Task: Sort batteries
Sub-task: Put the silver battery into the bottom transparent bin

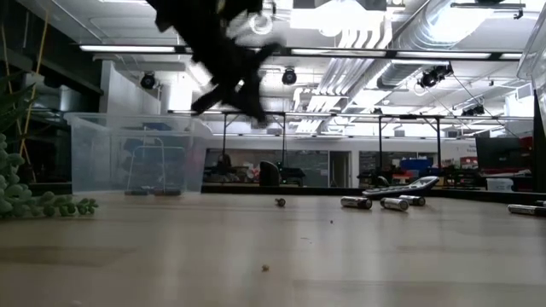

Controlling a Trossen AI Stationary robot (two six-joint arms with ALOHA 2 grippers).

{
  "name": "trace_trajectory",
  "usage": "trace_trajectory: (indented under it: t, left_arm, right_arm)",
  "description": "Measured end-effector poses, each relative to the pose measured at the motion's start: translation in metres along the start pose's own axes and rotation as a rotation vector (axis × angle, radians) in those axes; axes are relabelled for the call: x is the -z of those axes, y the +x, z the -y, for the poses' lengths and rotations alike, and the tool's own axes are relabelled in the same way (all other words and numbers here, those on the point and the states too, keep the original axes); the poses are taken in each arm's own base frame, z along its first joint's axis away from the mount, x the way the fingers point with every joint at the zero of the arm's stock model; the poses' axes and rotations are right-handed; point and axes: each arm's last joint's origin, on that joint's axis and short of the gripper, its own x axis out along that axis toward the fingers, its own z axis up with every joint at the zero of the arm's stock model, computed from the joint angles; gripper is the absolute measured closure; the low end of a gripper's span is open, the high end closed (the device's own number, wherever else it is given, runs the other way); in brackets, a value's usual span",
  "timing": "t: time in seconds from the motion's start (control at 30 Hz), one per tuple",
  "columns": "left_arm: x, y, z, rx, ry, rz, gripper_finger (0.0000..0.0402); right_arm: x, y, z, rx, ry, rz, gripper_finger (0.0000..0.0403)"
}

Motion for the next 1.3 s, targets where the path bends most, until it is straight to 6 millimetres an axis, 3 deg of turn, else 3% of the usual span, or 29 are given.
trace_trajectory:
  t: [0.13, 0.2, 0.4, 0.63, 0.77, 0.97, 1.1, 1.2, 1.3]
  left_arm:
    - [-0.020, -0.019, 0.036, 0.389, 0.081, 0.155, 0.0396]
    - [-0.022, -0.020, 0.052, 0.465, 0.123, 0.175, 0.0397]
    - [-0.024, -0.004, 0.114, 0.665, 0.322, 0.159, 0.0398]
    - [-0.015, 0.027, 0.187, 0.904, 0.493, 0.132, 0.0398]
    - [-0.005, 0.040, 0.214, 0.958, 0.531, 0.132, 0.0392]
    - [0.014, 0.055, 0.231, 0.998, 0.562, 0.126, 0.0352]
    - [0.016, 0.056, 0.232, 1.005, 0.609, 0.141, 0.0308]
    - [0.003, 0.057, 0.224, 0.969, 0.608, 0.135, 0.0275]
    - [-0.030, 0.049, 0.203, 0.904, 0.620, 0.108, 0.0249]
  right_arm:
    - [0.000, -0.003, 0.003, -0.001, 0.036, 0.006, 0.0220]
    - [0.000, -0.005, 0.006, 0.006, 0.066, 0.018, 0.0220]
    - [0.000, -0.014, 0.017, 0.041, 0.166, 0.067, 0.0220]
    - [-0.001, -0.021, 0.025, 0.084, 0.245, 0.116, 0.0220]
    - [-0.001, -0.022, 0.027, 0.089, 0.270, 0.124, 0.0220]
    - [-0.001, -0.022, 0.027, 0.087, 0.277, 0.124, 0.0220]
    - [-0.001, -0.022, 0.027, 0.086, 0.265, 0.122, 0.0220]
    - [0.000, -0.022, 0.026, 0.072, 0.239, 0.110, 0.0220]
    - [0.000, -0.022, 0.025, 0.041, 0.222, 0.089, 0.0220]
